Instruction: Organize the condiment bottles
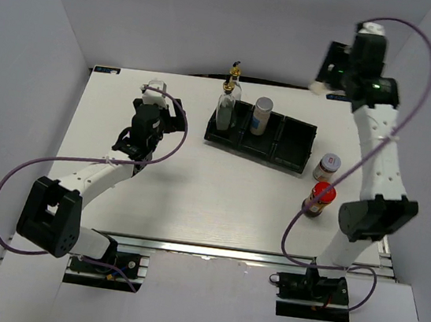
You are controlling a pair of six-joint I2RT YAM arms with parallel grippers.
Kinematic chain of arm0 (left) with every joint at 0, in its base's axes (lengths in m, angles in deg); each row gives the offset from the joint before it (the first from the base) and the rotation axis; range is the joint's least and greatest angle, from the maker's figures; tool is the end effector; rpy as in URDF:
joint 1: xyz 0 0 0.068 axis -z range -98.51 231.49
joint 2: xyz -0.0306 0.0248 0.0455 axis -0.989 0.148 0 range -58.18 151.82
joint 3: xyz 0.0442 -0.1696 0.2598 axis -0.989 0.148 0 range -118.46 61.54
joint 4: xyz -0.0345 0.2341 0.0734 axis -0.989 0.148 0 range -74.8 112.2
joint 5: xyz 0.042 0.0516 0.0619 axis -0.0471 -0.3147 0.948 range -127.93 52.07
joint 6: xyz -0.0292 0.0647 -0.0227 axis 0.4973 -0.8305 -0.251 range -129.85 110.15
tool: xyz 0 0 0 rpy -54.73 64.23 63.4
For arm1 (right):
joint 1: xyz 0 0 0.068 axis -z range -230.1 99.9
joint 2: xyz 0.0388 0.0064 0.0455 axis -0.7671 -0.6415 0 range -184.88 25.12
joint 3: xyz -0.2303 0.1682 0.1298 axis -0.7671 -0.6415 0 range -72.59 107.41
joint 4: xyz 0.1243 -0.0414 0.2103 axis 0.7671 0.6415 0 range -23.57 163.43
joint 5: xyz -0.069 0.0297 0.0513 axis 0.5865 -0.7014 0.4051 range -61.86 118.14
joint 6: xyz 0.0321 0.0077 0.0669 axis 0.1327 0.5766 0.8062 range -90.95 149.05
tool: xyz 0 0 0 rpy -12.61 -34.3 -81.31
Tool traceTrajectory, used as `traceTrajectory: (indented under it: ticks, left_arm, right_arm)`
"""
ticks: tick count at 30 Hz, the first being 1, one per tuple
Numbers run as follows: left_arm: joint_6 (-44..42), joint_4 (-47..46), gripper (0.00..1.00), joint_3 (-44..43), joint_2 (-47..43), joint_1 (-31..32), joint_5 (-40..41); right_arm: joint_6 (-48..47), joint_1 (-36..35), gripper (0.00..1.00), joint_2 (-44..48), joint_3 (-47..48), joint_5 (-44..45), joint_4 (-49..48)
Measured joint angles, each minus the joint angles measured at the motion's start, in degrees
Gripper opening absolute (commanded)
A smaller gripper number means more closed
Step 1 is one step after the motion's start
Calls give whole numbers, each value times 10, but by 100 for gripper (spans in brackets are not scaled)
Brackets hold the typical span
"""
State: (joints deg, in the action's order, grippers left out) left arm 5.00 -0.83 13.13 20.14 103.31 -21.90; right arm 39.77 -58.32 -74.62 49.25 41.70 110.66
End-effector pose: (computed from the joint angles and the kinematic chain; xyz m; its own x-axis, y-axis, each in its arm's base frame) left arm 0.3015 -0.1021 0.3179 -0.2431 -0.1681 -0.9553 0.0477 0.9816 -0.1849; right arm 0.3857 0.0410 0.5062 -0.3522 0.1318 -0.9266 0.1439 0.9859 0.0856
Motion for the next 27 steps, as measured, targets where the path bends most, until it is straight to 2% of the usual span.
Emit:
traceTrajectory:
  ticks: [5,10,27]
  left_arm:
    - [-4,4,98,3,-11,-2,0]
    - [-5,10,98,3,-13,-4,7]
    - [-6,19,98,3,-8,-12,9]
  right_arm:
    - [-14,-106,0,-81,-15,-43,-17]
    - [-13,-160,0,-94,-45,-52,-17]
    - [-8,-172,0,-95,-103,-38,-24]
